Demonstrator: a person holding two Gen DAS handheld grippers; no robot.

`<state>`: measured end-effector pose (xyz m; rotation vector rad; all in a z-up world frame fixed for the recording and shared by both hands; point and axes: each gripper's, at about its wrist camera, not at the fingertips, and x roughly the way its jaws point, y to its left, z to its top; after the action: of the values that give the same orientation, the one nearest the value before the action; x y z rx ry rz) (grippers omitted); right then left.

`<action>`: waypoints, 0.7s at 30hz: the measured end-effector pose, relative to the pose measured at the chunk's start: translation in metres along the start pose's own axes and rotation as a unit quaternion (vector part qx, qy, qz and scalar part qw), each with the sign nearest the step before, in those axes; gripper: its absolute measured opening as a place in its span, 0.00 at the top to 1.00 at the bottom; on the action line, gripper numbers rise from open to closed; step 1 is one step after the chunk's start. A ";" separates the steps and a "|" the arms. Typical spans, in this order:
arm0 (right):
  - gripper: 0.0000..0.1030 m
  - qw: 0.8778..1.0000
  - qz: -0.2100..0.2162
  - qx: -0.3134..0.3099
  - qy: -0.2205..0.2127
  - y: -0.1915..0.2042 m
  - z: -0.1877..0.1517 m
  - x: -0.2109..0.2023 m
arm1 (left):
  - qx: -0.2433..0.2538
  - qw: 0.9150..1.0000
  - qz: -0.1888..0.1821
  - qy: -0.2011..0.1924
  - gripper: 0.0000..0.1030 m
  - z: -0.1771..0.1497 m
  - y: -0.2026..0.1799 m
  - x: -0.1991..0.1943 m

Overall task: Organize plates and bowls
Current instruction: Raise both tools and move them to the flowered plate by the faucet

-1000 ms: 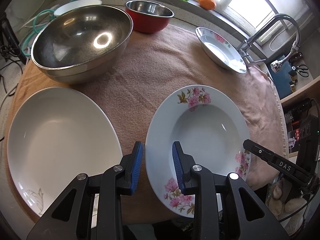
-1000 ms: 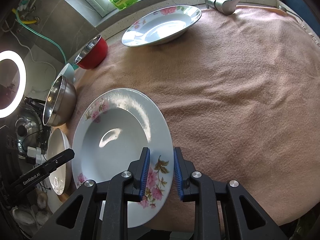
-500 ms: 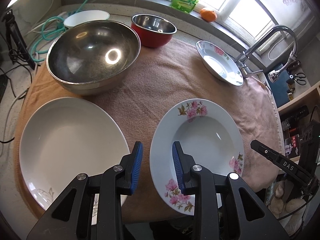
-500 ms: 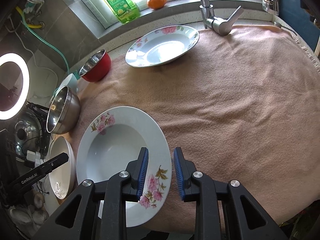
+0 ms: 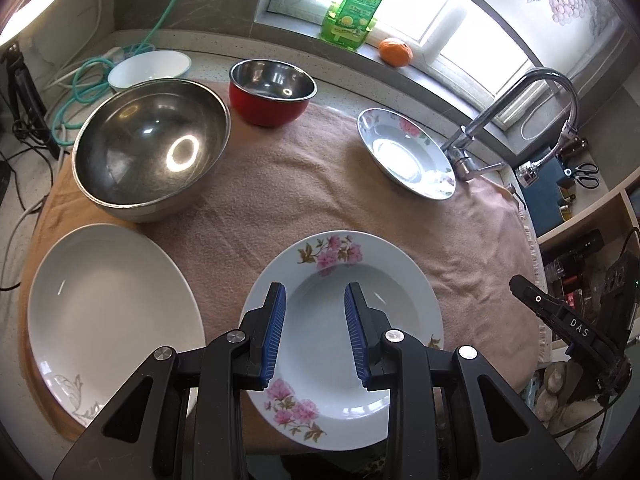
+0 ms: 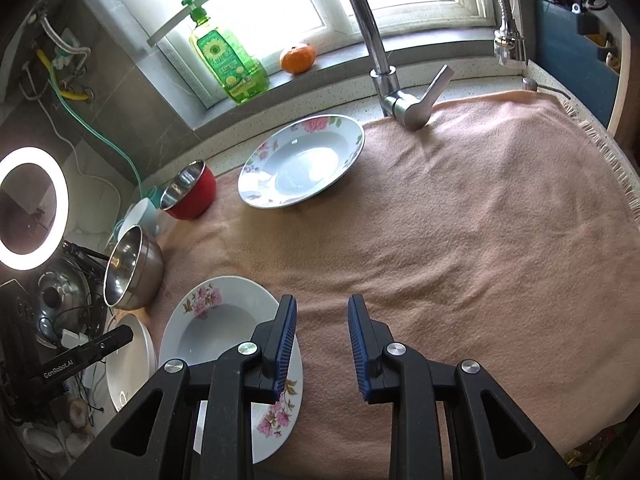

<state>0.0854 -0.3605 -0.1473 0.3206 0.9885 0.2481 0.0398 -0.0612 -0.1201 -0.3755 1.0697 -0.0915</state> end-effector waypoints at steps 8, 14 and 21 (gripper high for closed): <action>0.77 0.999 0.012 -0.034 -0.020 -0.020 0.028 -0.018 | 0.001 1.000 -0.006 -0.019 0.72 0.011 -0.037 0.007; 0.74 0.999 0.013 -0.044 -0.019 -0.042 0.048 -0.026 | 0.009 1.000 -0.006 -0.023 0.72 0.023 -0.066 0.013; 0.68 0.998 0.018 -0.051 -0.027 -0.055 0.072 -0.032 | 0.023 0.999 0.003 -0.030 0.72 0.053 -0.083 0.022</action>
<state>0.1327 -0.4339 -0.1065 0.2515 0.9151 0.3194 0.1051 -0.1310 -0.0878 -0.3312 1.0071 -0.1001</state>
